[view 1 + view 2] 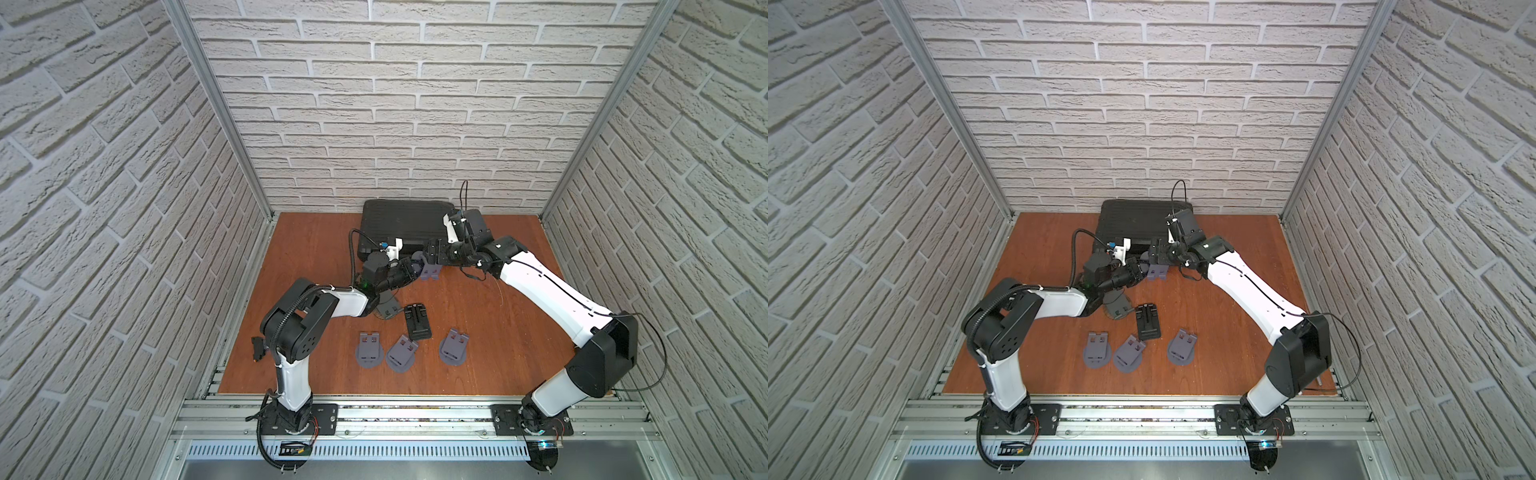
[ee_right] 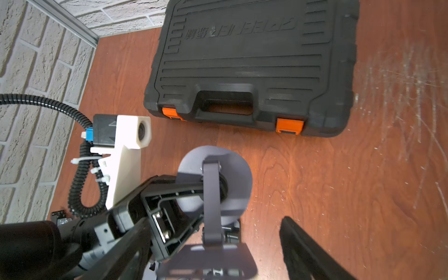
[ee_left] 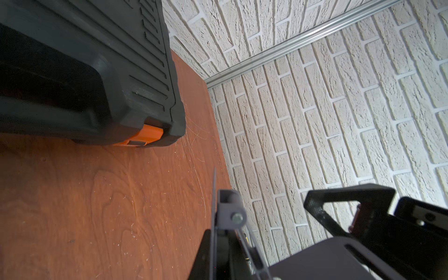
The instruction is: Open the phone stand
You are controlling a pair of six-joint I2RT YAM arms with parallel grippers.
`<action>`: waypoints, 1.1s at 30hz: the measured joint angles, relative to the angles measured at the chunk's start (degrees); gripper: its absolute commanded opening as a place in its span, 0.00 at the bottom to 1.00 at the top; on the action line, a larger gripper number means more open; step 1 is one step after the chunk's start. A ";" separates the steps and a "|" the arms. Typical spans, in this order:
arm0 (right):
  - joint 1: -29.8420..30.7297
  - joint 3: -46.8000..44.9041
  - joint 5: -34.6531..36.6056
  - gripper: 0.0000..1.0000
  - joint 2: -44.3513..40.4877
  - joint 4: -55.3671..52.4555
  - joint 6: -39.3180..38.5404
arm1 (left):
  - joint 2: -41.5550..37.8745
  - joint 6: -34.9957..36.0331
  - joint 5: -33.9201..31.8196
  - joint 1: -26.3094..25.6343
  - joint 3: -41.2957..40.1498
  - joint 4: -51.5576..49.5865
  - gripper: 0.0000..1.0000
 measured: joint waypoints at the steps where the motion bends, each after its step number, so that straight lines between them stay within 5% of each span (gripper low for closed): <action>1: 0.00 -0.90 0.44 0.84 -1.16 0.00 -0.02 | 0.02 0.00 -0.13 0.00 0.07 -0.07 0.00; 8: 0.00 -4.57 0.22 0.83 -6.43 0.66 -0.33 | 0.85 -0.46 -0.52 0.09 1.79 -0.26 0.00; 22: 0.02 -7.93 -4.00 0.83 -3.48 5.38 -0.70 | 1.07 -0.94 -0.52 0.09 2.60 -0.44 0.00; 33: 0.07 -5.99 -4.33 0.65 -0.11 5.49 -1.68 | 1.07 -0.98 -0.52 0.09 2.60 -0.79 0.00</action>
